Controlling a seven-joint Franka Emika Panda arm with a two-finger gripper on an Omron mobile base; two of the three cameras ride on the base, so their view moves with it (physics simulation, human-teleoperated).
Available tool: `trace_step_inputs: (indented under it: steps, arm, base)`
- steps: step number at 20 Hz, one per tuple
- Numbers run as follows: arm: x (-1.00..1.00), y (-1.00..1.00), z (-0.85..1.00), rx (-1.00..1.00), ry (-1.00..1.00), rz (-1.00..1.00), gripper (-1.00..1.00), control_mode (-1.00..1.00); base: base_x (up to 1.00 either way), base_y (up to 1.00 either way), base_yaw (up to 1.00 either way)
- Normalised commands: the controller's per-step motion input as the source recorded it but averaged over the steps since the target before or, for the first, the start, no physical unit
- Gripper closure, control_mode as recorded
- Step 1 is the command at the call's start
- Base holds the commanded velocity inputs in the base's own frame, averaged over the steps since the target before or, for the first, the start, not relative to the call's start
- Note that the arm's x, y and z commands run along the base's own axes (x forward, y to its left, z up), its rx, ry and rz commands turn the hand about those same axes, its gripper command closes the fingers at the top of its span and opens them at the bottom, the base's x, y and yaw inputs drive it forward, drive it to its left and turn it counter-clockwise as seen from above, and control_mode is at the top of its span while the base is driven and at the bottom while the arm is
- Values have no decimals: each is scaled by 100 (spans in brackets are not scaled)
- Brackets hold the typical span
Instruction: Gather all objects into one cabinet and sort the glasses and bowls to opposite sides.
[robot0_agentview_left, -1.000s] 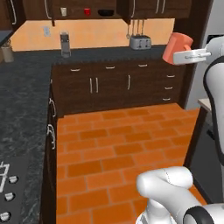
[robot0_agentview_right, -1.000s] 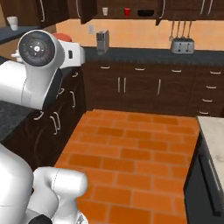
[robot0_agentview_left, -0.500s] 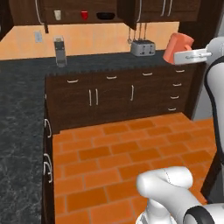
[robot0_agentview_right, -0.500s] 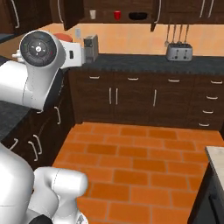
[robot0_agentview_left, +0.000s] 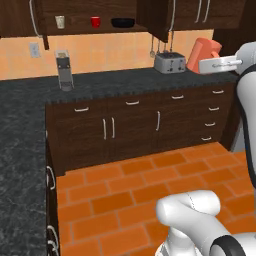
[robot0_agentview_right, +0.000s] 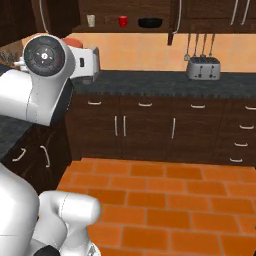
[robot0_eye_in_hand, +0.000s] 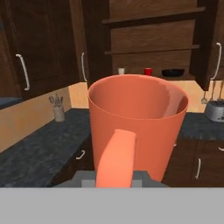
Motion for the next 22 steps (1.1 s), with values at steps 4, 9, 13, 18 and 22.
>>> trace_step_inputs:
  steps: [4,9,13,18,22]
  arm:
    - [0,0,0,0,0,0,100,100]
    - [0,0,0,0,0,0,100,100]
    - [0,0,0,0,0,0,100,100]
    - [0,0,0,0,0,0,100,100]
    - [0,0,0,0,0,0,100,100]
  base:
    - [100,43,-7]
    - [97,37,-2]
    - [88,28,0]
    - [82,34,0]
    - [60,27,0]
